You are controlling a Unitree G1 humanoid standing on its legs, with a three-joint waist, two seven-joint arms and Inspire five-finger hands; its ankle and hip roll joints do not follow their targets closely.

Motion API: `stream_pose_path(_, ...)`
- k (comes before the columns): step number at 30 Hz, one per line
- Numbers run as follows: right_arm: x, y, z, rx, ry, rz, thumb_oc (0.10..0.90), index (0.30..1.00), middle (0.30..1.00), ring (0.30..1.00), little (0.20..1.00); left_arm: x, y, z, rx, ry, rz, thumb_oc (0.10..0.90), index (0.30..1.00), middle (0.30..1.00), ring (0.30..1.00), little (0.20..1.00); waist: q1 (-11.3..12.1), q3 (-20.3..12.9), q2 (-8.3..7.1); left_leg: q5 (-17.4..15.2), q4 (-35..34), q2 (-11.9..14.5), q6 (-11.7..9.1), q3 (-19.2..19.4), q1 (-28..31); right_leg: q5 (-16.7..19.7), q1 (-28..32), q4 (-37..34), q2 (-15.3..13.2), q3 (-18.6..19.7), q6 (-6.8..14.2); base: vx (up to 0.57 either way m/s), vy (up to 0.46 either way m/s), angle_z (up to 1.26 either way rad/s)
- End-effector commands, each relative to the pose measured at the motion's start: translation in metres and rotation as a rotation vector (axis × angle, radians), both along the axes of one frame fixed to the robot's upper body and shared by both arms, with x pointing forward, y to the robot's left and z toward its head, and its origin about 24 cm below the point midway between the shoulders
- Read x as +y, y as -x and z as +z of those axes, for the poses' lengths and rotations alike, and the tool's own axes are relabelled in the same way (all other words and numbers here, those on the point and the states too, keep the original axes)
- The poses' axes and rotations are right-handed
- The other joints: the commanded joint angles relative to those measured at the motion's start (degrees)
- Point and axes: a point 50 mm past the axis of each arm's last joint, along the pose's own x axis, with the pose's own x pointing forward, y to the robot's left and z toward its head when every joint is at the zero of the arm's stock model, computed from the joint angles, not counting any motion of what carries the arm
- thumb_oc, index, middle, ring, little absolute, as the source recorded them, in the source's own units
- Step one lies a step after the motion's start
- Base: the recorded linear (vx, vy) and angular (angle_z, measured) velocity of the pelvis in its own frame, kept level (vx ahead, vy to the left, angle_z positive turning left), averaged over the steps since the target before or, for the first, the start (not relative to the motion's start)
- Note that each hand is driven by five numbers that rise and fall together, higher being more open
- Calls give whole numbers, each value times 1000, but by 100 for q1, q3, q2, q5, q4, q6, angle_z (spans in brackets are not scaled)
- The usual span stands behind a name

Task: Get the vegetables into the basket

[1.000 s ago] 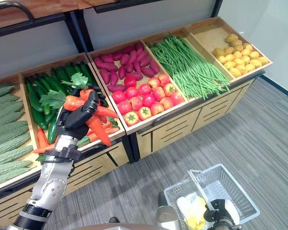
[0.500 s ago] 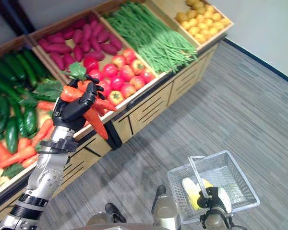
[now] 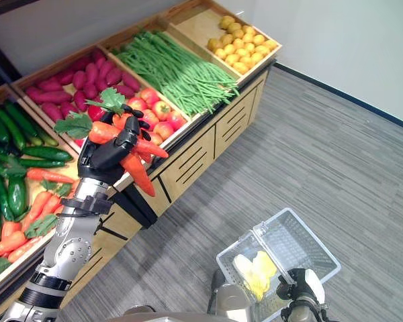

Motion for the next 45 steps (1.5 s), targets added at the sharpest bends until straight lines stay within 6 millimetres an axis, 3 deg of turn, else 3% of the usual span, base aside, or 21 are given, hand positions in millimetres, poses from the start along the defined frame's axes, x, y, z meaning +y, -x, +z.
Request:
stream_pose_path(1, -33, -15, 22, -127, 119, -45, 400, 300, 300, 300, 300, -10, 12, 56, -310, 14, -75, 400, 300, 300, 300, 300, -177, -11, -169, 142, 323, 148, -581, -404, -702, -761, 1089, -464, -399, -82, 619, 8, -134, -16)
stream_pose_path(2, -33, -15, 23, -128, 119, -45, 400, 300, 300, 300, 300, -10, 12, 56, -310, 14, -76, 400, 300, 300, 300, 300, -176, -1, -158, 129, 366, 179, -595, -417, -713, -765, 1098, -469, -381, -82, 609, -56, -89, -30)
stream_pose_path(3, -40, -20, 27, -130, 136, -29, 400, 300, 300, 300, 300, -12, 13, 58, -333, 12, -83, 400, 300, 300, 300, 300, -59, 102, -142, 215, 500, 26, -549, -1347, -905, -705, 1006, -439, -359, 166, 552, -64, 29, -35)
stream_pose_path(4, -43, -23, 29, -127, 147, -24, 400, 300, 300, 300, 300, -13, 13, 59, -343, 15, -78, 400, 300, 300, 300, 300, 72, 112, -120, 131, 227, -341, -482, -2251, -1007, -675, 898, -400, -414, 359, 593, -60, 53, -59)
stream_pose_path(5, -44, -24, 30, -130, 149, -24, 400, 300, 300, 300, 300, -14, 13, 59, -340, 17, -73, 400, 300, 300, 300, 300, 176, 144, -131, -69, -19, -573, -426, -2875, -1085, -654, 852, -376, -467, 514, 622, 10, 71, -74)
stream_pose_path(7, -47, -26, 30, -126, 157, -27, 400, 300, 300, 300, 300, -13, 14, 56, -334, 25, -62, 400, 300, 300, 300, 300, 329, 181, -161, -279, -417, -858, -368, -3844, -1121, -572, 749, -383, -509, 847, 696, 31, 33, -123)
stream_pose_path(8, -46, -29, 31, -134, 158, -17, 400, 300, 300, 300, 300, -11, 13, 56, -334, 28, -57, 400, 300, 300, 300, 300, 339, 175, -157, -217, -504, -869, -366, -3972, -1194, -521, 683, -352, -526, 921, 725, 17, 52, -123)
stream_pose_path(9, -46, -31, 32, -143, 157, -13, 400, 300, 300, 300, 300, -10, 13, 56, -334, 29, -56, 400, 300, 300, 300, 300, 312, 167, -160, -307, -474, -912, -301, -3872, -1155, -519, 611, -286, -546, 972, 753, 51, 170, -98)
stream_pose_path(10, -46, -29, 32, -152, 159, -27, 400, 300, 300, 300, 300, -12, 14, 56, -340, 27, -84, 400, 300, 300, 300, 300, 222, 133, -136, -300, -630, -924, -217, -3495, -1017, -512, 555, -203, -618, 1010, 815, 70, 240, -62)
stream_pose_path(19, -37, -27, 27, -157, 129, -62, 400, 300, 300, 300, 300, -13, 14, 57, -351, 2, -127, 400, 300, 300, 300, 300, 140, 10, -253, -714, -283, -1201, 39, -2856, -934, -296, 327, -105, -1044, 1387, 1126, 57, 213, -38)
stream_pose_path(22, -30, -35, 27, -186, 111, -55, 400, 300, 300, 300, 300, -13, 11, 52, -327, 4, -142, 400, 300, 300, 300, 300, 35, -6, -279, -787, -315, -1315, 111, -2492, -880, 282, 75, -105, -1204, 1534, 1341, -15, 179, -17)
stream_pose_path(24, -28, -39, 28, -188, 108, -45, 400, 300, 300, 300, 300, -10, 10, 53, -328, -18, -139, 400, 300, 300, 300, 300, 100, 41, -223, -779, -360, -1197, 112, -2158, -822, 467, -123, 27, -1276, 1119, 1398, -75, 92, -47)
stream_pose_path(25, -28, -39, 28, -189, 108, -45, 400, 300, 300, 300, 300, -10, 10, 53, -329, -18, -139, 400, 300, 300, 300, 300, 103, 26, -228, -758, -373, -1202, 113, -2152, -839, 479, -149, 25, -1278, 1126, 1394, -112, 116, -102)
stream_pose_path(27, -25, -35, 25, -179, 111, -39, 400, 300, 300, 300, 300, -7, 9, 57, -340, -50, -141, 400, 300, 300, 300, 300, 165, -51, -161, -678, -536, -1048, 169, -1575, -708, 188, 153, 507, -1357, 213, 1305, -134, 147, -104)
stream_pose_path(30, -26, -29, 23, -160, 117, -49, 400, 300, 300, 300, 300, -6, 9, 58, -337, -52, -143, 400, 300, 300, 300, 300, 247, -181, -215, -803, -435, -981, 114, -1381, -652, 165, 398, 512, -1445, -22, 1372, 0, -1, -56)
stream_pose_path(35, -25, -18, 19, -137, 112, -64, 400, 300, 300, 300, 300, -13, 6, 52, -306, -53, -169, 400, 300, 300, 300, 300, 178, -297, -283, -747, -173, -852, 3, -1202, -691, -65, 653, -16, -1241, 137, 1337, -1, -142, -55)
stream_pose_path(36, -25, -12, 18, -123, 112, -66, 400, 300, 300, 300, 300, -15, 6, 49, -295, -46, -171, 400, 300, 300, 300, 300, 110, -299, -240, -600, -144, -679, -103, -1073, -678, -306, 753, -274, -1065, 139, 1218, -35, -180, -46)
stream_pose_path(38, -27, -9, 17, -116, 116, -70, 400, 300, 300, 300, 300, -17, 5, 47, -288, -39, -176, 400, 300, 300, 300, 300, 54, -276, -203, -458, -138, -563, -206, -1063, -674, -392, 818, -367, -956, 110, 1144, -43, -232, -29)
stream_pose_path(42, -30, -6, 18, -109, 122, -64, 400, 300, 300, 300, 300, -19, 6, 47, -287, -32, -181, 400, 300, 300, 300, 300, -20, -239, -148, -125, -174, -428, -271, -965, -710, -368, 833, -472, -822, 99, 1013, -79, -195, -4)
stream_pose_path(45, -36, -4, 22, -117, 137, -59, 400, 300, 300, 300, 300, -23, 6, 48, -290, -16, -190, 400, 300, 300, 300, 300, -120, -147, -31, 248, -66, -147, -525, -1055, -755, -496, 954, -610, -551, 160, 833, -38, -218, -3)
